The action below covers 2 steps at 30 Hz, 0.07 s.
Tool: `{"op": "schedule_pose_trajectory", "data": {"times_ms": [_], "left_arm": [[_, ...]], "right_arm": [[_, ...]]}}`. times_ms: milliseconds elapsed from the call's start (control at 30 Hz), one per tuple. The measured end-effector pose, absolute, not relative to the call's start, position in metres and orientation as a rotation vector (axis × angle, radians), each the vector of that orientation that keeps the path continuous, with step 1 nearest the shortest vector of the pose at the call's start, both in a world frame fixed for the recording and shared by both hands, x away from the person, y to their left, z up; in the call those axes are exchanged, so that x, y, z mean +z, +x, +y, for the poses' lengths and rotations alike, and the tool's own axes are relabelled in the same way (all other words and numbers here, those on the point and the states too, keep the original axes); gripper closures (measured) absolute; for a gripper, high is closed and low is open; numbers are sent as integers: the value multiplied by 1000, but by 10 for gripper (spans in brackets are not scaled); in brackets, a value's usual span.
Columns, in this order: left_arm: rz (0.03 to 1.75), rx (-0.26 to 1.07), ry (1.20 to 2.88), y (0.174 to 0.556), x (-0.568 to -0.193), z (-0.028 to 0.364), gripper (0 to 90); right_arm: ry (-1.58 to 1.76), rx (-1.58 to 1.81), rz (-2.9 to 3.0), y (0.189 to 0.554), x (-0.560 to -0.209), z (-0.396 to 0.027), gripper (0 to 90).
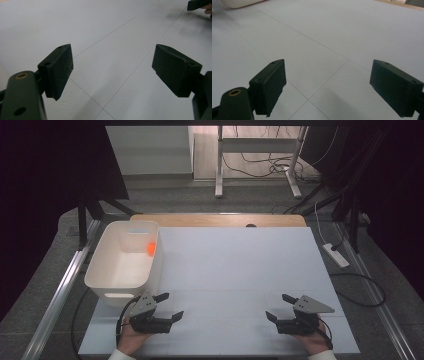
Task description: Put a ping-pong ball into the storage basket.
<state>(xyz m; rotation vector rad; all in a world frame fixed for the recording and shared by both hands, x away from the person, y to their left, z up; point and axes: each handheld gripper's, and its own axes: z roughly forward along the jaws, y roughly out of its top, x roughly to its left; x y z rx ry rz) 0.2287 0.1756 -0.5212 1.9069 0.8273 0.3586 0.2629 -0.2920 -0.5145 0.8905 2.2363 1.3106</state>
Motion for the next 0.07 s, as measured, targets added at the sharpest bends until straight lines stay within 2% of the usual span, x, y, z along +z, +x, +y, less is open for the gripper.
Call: {"op": "schedule_pose_trajectory", "data": {"times_ms": [67], "left_arm": [[827, 358, 1909, 229, -521, 176, 180]], "right_arm": [[891, 1311, 2236, 263, -515, -292, 131]]}}
